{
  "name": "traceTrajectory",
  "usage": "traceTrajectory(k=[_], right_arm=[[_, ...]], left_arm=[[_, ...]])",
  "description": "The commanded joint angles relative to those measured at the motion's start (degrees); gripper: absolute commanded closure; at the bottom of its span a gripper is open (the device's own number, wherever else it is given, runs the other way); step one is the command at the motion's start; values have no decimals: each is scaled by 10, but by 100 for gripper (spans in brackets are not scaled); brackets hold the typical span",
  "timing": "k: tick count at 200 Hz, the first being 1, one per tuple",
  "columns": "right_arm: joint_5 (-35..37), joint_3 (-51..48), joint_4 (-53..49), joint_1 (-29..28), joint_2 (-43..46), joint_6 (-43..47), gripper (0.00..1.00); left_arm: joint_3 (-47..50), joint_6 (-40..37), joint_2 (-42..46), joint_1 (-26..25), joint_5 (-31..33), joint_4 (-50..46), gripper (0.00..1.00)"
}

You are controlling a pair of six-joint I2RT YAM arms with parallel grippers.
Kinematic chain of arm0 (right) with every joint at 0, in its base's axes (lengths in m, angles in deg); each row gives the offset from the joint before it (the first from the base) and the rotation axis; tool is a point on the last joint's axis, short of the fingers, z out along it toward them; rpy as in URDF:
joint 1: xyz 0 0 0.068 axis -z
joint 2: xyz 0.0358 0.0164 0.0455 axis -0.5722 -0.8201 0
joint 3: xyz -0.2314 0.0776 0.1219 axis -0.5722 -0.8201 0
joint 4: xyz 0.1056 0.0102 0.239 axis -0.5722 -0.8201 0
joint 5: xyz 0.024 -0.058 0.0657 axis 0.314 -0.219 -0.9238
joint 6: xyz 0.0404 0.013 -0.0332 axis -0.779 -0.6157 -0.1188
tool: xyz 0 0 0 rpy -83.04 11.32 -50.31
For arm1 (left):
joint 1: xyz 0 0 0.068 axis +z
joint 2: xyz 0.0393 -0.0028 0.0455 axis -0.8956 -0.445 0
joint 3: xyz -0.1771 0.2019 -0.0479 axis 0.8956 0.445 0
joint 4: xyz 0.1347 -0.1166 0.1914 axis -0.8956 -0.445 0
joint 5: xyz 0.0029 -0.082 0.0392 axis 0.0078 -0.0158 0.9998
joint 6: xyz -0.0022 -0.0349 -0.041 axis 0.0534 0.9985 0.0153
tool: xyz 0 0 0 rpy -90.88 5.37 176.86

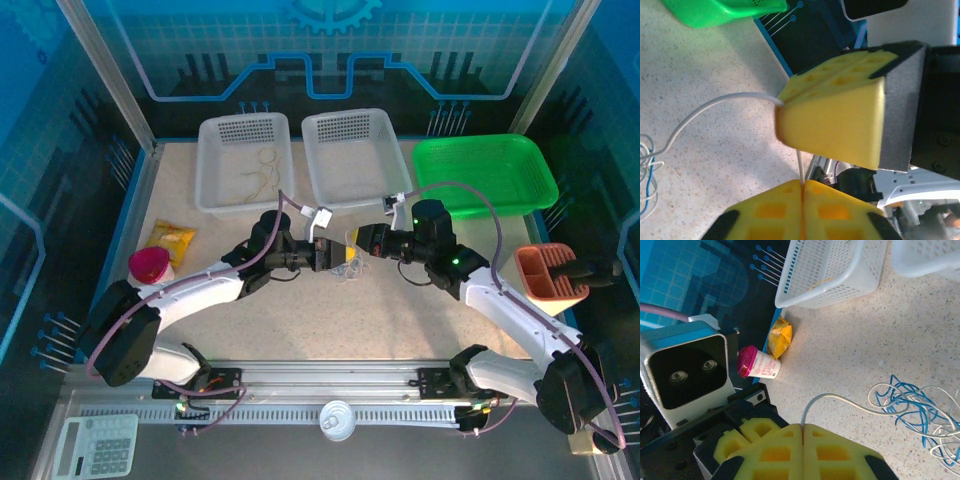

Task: Untangle the cables

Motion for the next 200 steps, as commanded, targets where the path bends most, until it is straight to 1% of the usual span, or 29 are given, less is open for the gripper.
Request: traceTrajectory(k=[1,8,21,29,39,48,60,71,95,140,170,200], right_arm=[[-6,-2,9,5,1,2,100],[-7,-1,6,9,2,6,93],[-3,1,-9,22,9,16,71],[2,2,-19,33,17,23,60],[5,2,-30,48,30,32,53],[13,2,-44,56,42,42,48],[27,-2,-60,65,56,58,45],[37,-10,-66,68,64,73,41],[50,-47,-43,68,70,102,34],[43,-144,75,65,95,140,34],[47,-169,100,56,117,176,32],[52,-169,112,44,126,200,29]], left_arm=[[-21,-5,4,-6,-13,10,100],[-23,-4,11,-5,-13,3,100],[-29,-2,25,-5,-11,-20,100],[-38,-3,32,-5,-9,-41,100],[-53,-1,39,-4,-9,-68,100],[-70,1,41,-5,-13,-101,100],[-97,6,39,-5,-23,-134,100],[-117,18,34,-6,-34,-154,100],[-146,67,20,-5,-54,-157,100],[-163,154,3,-5,-71,-127,100],[-167,177,3,-5,-71,-124,100],[-173,188,4,-5,-73,-128,100]])
